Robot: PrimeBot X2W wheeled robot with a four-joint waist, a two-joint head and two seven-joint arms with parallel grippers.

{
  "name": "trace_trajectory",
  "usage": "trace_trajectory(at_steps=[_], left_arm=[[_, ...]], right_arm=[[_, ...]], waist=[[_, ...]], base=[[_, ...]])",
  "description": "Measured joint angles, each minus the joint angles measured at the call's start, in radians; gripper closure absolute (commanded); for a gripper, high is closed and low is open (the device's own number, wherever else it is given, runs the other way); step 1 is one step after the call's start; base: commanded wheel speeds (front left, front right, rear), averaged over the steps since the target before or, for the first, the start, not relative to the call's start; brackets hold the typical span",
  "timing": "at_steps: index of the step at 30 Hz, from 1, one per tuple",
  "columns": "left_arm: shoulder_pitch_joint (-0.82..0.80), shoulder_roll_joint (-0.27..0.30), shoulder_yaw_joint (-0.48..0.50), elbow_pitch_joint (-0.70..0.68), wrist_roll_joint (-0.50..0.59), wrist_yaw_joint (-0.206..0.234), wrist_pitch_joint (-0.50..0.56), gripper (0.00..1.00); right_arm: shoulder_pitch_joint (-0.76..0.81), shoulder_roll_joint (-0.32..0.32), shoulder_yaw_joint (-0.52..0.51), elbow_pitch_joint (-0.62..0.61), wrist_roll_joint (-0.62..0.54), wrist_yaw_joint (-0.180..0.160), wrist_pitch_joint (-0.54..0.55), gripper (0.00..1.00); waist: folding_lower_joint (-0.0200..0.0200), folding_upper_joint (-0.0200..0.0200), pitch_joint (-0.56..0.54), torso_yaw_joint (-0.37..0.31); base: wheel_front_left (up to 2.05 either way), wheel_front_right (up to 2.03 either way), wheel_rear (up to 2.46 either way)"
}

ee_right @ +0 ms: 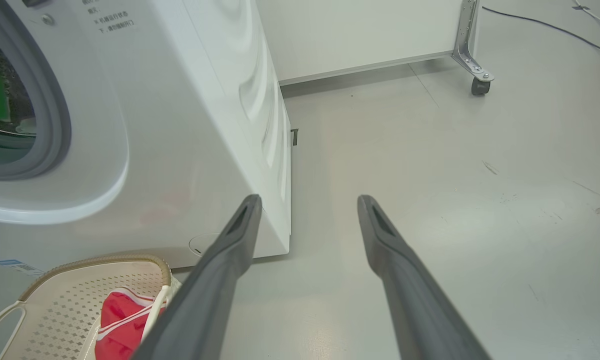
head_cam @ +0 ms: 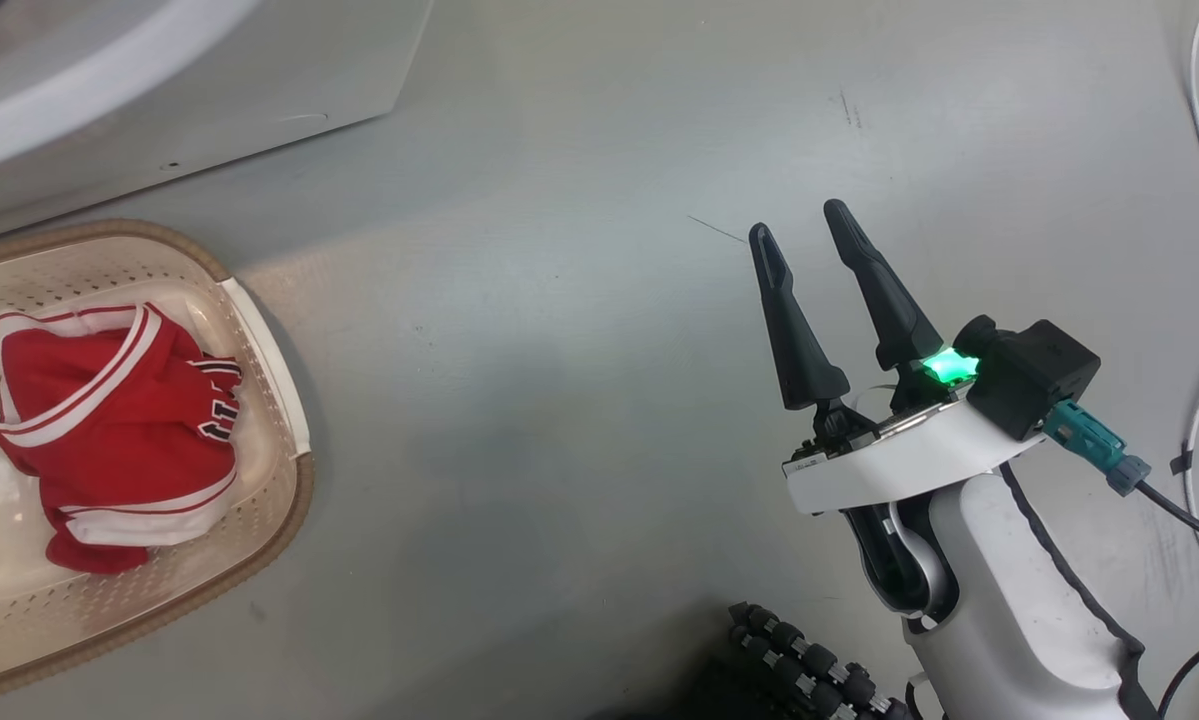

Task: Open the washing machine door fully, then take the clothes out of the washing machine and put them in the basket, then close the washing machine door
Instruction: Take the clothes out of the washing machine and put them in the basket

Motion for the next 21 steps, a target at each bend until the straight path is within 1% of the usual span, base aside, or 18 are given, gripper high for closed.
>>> trace_trajectory(at_steps=[5, 6, 7, 11, 12, 15, 21], left_arm=[[-0.023, 0.012, -0.016, 0.019, 0.021, 0.000, 0.072, 0.00], [-0.027, 0.013, -0.017, 0.021, 0.022, 0.000, 0.080, 0.24], [-0.031, 0.014, -0.018, 0.026, 0.023, 0.000, 0.094, 0.40], [-0.039, 0.013, -0.027, 0.036, 0.024, 0.000, 0.140, 0.78], [-0.041, 0.014, -0.028, 0.036, 0.024, 0.000, 0.148, 1.00], [-0.047, 0.014, -0.033, 0.036, 0.025, 0.000, 0.166, 1.00], [-0.069, 0.010, -0.033, 0.027, 0.022, -0.002, 0.170, 1.00]], right_arm=[[-0.007, 0.000, 0.001, 0.003, 0.002, 0.000, 0.000, 0.00], [-0.007, 0.000, 0.002, 0.003, 0.002, 0.000, 0.000, 0.00], [-0.008, 0.000, 0.002, 0.003, 0.002, 0.000, 0.000, 0.00], [-0.009, 0.000, 0.003, 0.003, 0.003, -0.001, 0.000, 0.00], [-0.009, 0.000, 0.003, 0.003, 0.003, -0.001, 0.000, 0.00], [-0.010, 0.000, 0.004, 0.004, 0.003, -0.001, 0.000, 0.00], [-0.019, 0.000, 0.004, 0.004, 0.004, -0.001, 0.000, 0.00]], waist=[[0.0000, 0.0000, 0.000, -0.003], [0.0000, 0.0000, 0.000, -0.003], [0.0000, 0.0000, 0.000, -0.004], [0.0000, 0.0000, 0.001, -0.005], [0.0000, 0.0000, 0.002, -0.005], [0.0000, 0.0000, 0.003, -0.006], [0.0000, 0.0000, 0.006, -0.007]], base=[[0.00, 0.00, 0.00], [0.00, 0.00, 0.00], [0.00, 0.00, 0.00], [0.00, 0.00, 0.00], [0.00, 0.00, 0.00], [0.00, 0.00, 0.00], [0.00, 0.00, 0.00]])
